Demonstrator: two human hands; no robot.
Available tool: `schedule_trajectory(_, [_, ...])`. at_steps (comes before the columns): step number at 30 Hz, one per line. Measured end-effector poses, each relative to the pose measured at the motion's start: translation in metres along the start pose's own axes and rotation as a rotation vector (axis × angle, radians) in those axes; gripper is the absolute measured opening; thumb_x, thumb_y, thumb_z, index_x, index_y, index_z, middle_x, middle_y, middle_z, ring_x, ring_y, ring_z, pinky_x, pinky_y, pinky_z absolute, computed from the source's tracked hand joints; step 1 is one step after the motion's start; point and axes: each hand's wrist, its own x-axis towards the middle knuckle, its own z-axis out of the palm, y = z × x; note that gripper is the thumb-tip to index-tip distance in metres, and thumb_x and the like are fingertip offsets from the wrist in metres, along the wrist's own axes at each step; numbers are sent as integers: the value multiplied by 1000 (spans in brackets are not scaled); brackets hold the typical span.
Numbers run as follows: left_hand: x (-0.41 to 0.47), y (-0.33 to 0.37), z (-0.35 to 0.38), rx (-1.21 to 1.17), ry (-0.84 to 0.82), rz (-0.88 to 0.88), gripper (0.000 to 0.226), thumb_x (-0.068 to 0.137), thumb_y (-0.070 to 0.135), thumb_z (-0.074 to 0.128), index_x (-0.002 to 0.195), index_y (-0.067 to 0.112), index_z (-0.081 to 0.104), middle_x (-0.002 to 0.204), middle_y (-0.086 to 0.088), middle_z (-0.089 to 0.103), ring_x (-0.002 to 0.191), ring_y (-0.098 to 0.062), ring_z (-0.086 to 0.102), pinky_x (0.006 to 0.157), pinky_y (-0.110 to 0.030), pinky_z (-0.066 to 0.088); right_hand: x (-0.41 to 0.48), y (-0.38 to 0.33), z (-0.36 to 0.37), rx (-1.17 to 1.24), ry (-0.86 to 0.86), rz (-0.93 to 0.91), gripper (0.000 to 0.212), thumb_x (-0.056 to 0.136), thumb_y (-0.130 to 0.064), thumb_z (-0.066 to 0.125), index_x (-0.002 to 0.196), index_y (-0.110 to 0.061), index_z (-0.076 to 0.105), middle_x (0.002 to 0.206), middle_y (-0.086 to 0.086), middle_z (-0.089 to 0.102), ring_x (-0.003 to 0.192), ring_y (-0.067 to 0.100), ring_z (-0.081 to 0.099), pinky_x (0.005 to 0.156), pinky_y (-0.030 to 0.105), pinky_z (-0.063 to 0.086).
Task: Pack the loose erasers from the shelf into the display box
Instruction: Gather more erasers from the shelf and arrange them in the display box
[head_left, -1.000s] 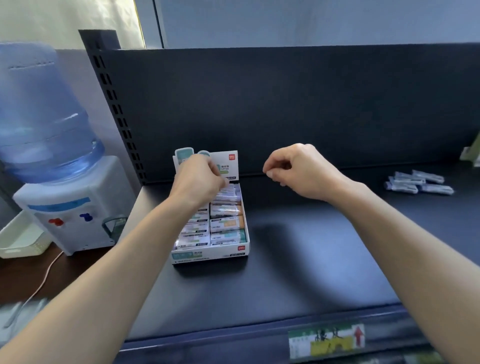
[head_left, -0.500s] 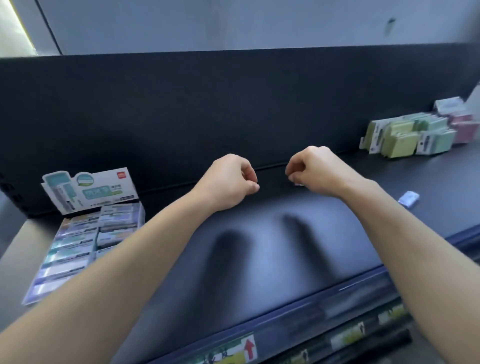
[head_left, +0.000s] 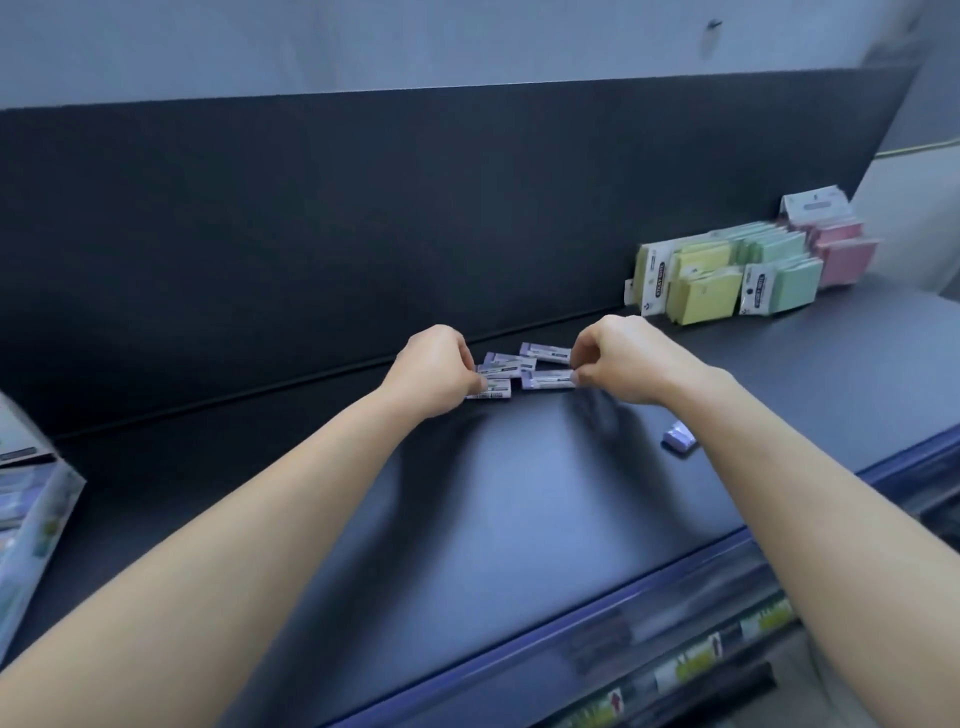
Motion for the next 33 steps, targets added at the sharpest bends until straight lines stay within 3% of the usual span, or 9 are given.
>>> schedule_trajectory(5, [0, 6, 5, 58, -4, -48, 27, 74, 15, 76, 64, 17, 51, 68, 5, 53, 72, -19, 52, 50, -25, 34, 13, 4, 7, 16, -51, -44, 18, 83, -27, 68, 99, -18, 68, 105, 8, 67, 93, 28, 62, 84, 36, 52])
schedule_trajectory(9, [-2, 9, 8, 88, -12, -35, 20, 76, 14, 75, 78, 13, 55, 77, 1, 54, 77, -19, 50, 52, -27, 35, 19, 4, 11, 28, -70, -56, 20, 82, -27, 71, 100, -17, 68, 102, 9, 66, 92, 28, 62, 81, 32, 51])
schedule_trajectory(15, [-6, 1, 6, 35, -104, -74, 20, 75, 13, 74, 93, 5, 67, 82, -5, 60, 72, -21, 52, 59, -26, 39, 18, -3, 12, 27, -80, -68, 16, 78, -17, 72, 85, -15, 58, 90, 7, 60, 80, 26, 56, 64, 27, 41])
schedule_trajectory(19, [-12, -14, -4, -103, -147, -64, 14, 76, 13, 73, 88, 8, 72, 78, -5, 62, 72, -20, 51, 66, -27, 39, 10, -13, 8, 105, -90, -85, 13, 74, -18, 74, 81, -15, 63, 82, -1, 63, 77, 22, 58, 67, 30, 46])
schedule_trajectory(21, [-19, -19, -17, -220, -139, -59, 9, 77, 15, 73, 83, 8, 74, 71, -5, 61, 68, -18, 49, 64, -26, 38, 4, -26, 2, 181, -55, -103, 12, 76, -24, 74, 81, -17, 66, 74, -9, 59, 70, 15, 56, 59, 26, 44])
schedule_trajectory(23, [-26, -26, -32, -328, -130, -68, 6, 80, 20, 73, 80, 14, 74, 72, -5, 63, 69, -16, 47, 65, -26, 38, 1, -43, -3, 240, -5, -115, 3, 79, -19, 69, 79, -19, 66, 71, -8, 58, 65, 13, 54, 53, 24, 39])
schedule_trajectory(26, [-39, -40, -58, -436, -102, -82, 4, 80, 23, 72, 78, 21, 73, 81, -6, 64, 77, -17, 44, 67, -27, 35, 0, -74, -6, 345, 16, -152, 17, 83, -4, 56, 76, -18, 61, 70, 0, 63, 60, 13, 60, 59, 27, 50])
schedule_trajectory(28, [-49, -53, -76, -488, -72, -89, 4, 82, 18, 70, 79, 17, 70, 78, -4, 62, 72, -17, 43, 62, -23, 35, -2, -98, -4, 429, -20, -184, 18, 88, -2, 52, 79, -16, 58, 78, 9, 68, 67, 20, 69, 69, 34, 58])
schedule_trajectory(33, [-78, -95, -118, -547, 45, -108, 15, 83, 3, 64, 76, 13, 57, 69, 0, 59, 58, -10, 52, 53, -19, 40, -11, -164, 3, 537, -62, -325, 18, 91, -1, 51, 82, -15, 60, 86, 11, 67, 68, 18, 65, 74, 33, 59])
